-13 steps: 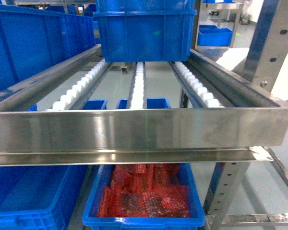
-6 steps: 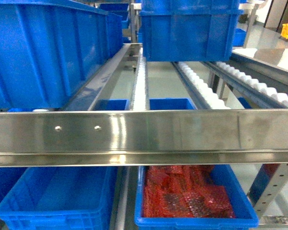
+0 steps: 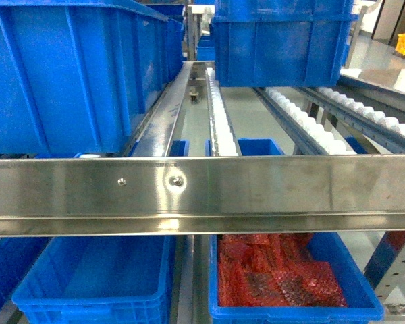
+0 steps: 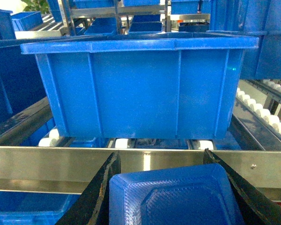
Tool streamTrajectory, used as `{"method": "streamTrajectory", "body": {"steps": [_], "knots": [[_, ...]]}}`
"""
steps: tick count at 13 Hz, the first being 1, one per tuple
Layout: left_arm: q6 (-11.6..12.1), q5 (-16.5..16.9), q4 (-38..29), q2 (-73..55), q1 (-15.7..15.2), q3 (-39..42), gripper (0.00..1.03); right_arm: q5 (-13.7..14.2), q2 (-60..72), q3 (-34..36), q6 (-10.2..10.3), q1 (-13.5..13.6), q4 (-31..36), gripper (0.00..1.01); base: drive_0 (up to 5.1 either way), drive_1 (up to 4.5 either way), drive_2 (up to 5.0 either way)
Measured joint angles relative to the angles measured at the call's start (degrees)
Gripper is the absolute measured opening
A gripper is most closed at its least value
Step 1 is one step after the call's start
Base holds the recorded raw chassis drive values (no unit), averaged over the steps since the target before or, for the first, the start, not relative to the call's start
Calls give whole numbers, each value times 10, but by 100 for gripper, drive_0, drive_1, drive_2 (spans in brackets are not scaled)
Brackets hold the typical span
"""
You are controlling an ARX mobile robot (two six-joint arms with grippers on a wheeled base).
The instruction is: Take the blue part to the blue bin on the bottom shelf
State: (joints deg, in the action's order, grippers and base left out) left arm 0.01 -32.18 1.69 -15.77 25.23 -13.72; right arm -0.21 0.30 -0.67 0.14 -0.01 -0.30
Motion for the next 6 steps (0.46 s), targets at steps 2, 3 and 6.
{"method": "streamTrajectory", "body": {"steps": [2,3,6], "knots": [[0,0,0,0,0,0,44,0,0,0,0,0,0,98,0,0,0],[0,0,0,0,0,0,44,0,0,0,0,0,0,98,0,0,0],[0,0,0,0,0,0,44,0,0,0,0,0,0,98,0,0,0]]}}
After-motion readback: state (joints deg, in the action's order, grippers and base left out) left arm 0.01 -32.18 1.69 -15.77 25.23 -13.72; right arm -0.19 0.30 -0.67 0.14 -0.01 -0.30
